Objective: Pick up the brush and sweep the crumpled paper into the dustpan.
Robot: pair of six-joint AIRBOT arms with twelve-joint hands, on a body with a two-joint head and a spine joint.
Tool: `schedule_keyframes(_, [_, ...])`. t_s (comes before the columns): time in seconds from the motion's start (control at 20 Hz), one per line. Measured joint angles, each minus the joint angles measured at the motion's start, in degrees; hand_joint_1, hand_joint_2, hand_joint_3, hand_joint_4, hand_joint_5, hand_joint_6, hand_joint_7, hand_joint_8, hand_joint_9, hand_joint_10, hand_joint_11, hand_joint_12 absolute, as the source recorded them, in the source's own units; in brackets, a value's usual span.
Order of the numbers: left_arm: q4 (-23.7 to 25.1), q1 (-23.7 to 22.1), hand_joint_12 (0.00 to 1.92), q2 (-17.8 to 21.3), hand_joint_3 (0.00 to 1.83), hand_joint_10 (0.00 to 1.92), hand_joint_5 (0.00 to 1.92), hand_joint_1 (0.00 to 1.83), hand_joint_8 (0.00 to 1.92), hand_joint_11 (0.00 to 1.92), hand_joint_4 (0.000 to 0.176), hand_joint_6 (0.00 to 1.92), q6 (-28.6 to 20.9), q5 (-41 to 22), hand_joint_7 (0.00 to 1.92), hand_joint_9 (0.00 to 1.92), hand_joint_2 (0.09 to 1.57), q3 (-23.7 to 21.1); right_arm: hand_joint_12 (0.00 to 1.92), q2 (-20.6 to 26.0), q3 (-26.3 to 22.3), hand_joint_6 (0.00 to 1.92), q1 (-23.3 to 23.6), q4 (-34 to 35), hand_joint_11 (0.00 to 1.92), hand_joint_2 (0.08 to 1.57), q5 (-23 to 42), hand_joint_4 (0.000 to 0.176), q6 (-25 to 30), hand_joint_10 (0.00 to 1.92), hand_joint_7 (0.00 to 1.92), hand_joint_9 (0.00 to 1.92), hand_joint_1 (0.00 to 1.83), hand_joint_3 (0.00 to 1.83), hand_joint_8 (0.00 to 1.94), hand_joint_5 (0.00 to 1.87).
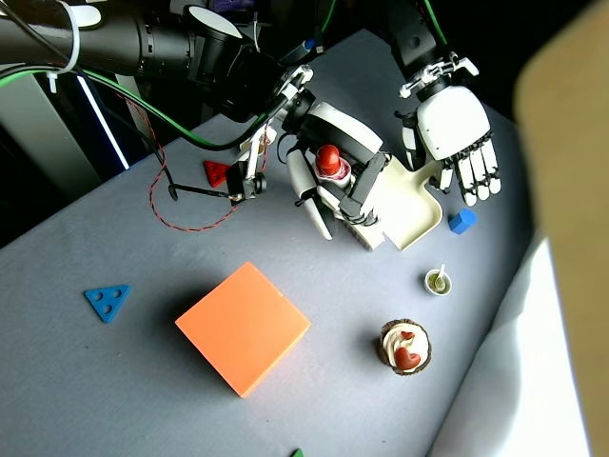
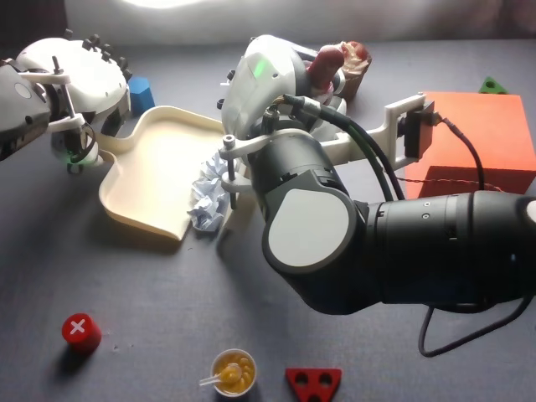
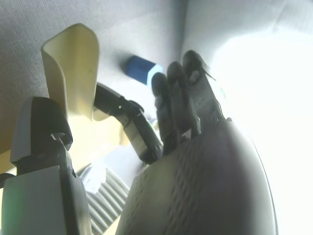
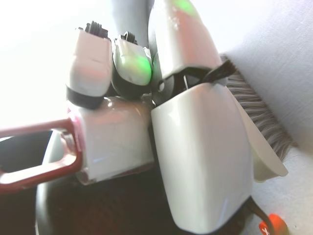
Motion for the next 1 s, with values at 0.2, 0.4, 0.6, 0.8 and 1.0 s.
schedule_keyframes(0.2, [0.0, 0.0, 0.04, 0.0, 0.0, 0.0, 0.95, 1.04, 0.0, 0.16, 0.087, 1.03, -0.02, -0.04, 0.32, 0.23, 1.13, 0.0, 1.92, -1.07, 1.42, 1.92, -0.68, -3.39, 1.5, 1.17, 0.85, 0.144, 4.59, 1.92, 1.11, 1.35, 1.6, 0.0, 1.94, 0.89])
schedule_keyframes(0.4, [0.0, 0.0, 0.03, 0.0, 0.0, 0.0, 0.96, 1.06, 0.0, 0.17, 0.049, 1.02, 0.0, -0.04, 0.31, 0.22, 1.13, 0.07, 1.92, -1.7, 2.38, 1.92, -0.85, -6.62, 1.49, 1.19, 1.81, 0.144, 8.83, 1.92, 1.11, 1.36, 1.58, 0.0, 1.94, 0.87])
schedule_keyframes(0.6, [0.02, -0.02, 0.01, 0.0, 0.0, 0.0, 0.92, 1.02, 0.0, 0.14, 0.109, 1.07, -0.02, -0.04, 0.3, 0.2, 1.15, 0.11, 1.92, -1.7, 3.41, 1.92, -1.07, -6.45, 1.49, 1.17, 2.01, 0.146, 11.74, 1.92, 1.12, 1.37, 1.6, 0.0, 1.94, 0.86])
schedule_keyframes(0.8, [0.09, -0.13, 0.01, 0.0, 0.0, 0.0, 0.92, 1.03, 0.01, 0.14, 0.077, 1.08, -0.02, -0.04, 0.29, 0.2, 1.15, 0.13, 1.92, -1.7, 3.58, 1.92, -1.6, -9.22, 1.48, 1.17, 1.84, 0.149, 14.95, 1.92, 1.1, 1.34, 1.59, 0.0, 1.94, 0.85])
schedule_keyframes(1.0, [0.13, -0.13, 0.03, 0.0, 0.0, 0.0, 0.96, 1.06, 0.0, 0.19, 0.045, 1.01, -0.02, -0.07, 0.34, 0.24, 1.13, 0.13, 1.92, -2.12, 4.09, 1.92, -1.77, -10.56, 1.5, 1.19, 1.68, 0.143, 18.69, 1.92, 1.12, 1.38, 1.61, 0.0, 1.94, 0.87])
